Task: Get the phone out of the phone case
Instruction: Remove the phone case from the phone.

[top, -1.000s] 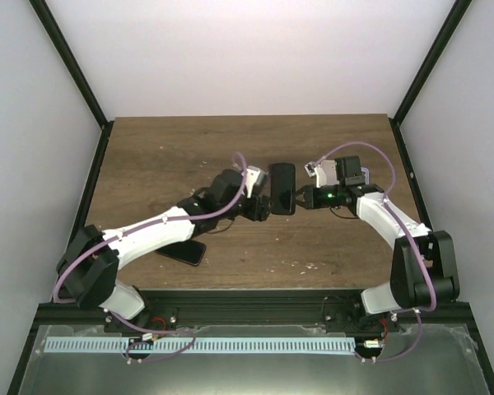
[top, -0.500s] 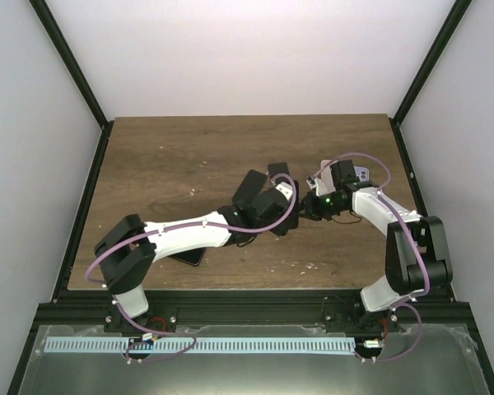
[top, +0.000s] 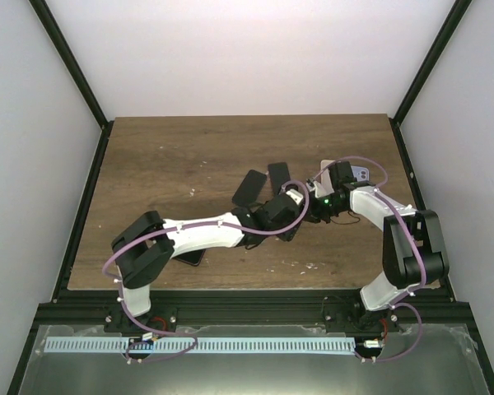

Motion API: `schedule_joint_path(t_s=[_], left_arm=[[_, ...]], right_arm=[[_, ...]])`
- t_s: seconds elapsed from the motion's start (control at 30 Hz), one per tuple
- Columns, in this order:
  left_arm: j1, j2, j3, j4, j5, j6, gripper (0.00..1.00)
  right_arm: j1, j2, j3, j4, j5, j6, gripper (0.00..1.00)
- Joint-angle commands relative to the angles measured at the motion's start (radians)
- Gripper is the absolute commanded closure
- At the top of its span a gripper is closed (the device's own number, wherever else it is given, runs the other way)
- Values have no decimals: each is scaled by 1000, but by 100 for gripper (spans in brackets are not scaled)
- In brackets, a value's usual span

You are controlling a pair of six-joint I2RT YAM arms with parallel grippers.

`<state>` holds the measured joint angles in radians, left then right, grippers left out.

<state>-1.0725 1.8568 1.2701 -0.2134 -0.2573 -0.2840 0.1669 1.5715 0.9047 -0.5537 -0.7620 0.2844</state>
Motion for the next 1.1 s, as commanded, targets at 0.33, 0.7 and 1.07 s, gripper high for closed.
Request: schedule_joint_path(t_s=[0.33, 0.7, 1.07], left_arm=[[-52, 69, 65, -116, -167, 56, 38], [-69, 73, 65, -170, -287, 66, 43], [-74, 71, 51, -141, -399, 134, 71]], right_arm=[[-4, -17, 54, 19, -54, 12, 99], [-3, -25, 50, 21, -66, 10, 99], [-5, -21, 45, 23, -102, 7, 99]])
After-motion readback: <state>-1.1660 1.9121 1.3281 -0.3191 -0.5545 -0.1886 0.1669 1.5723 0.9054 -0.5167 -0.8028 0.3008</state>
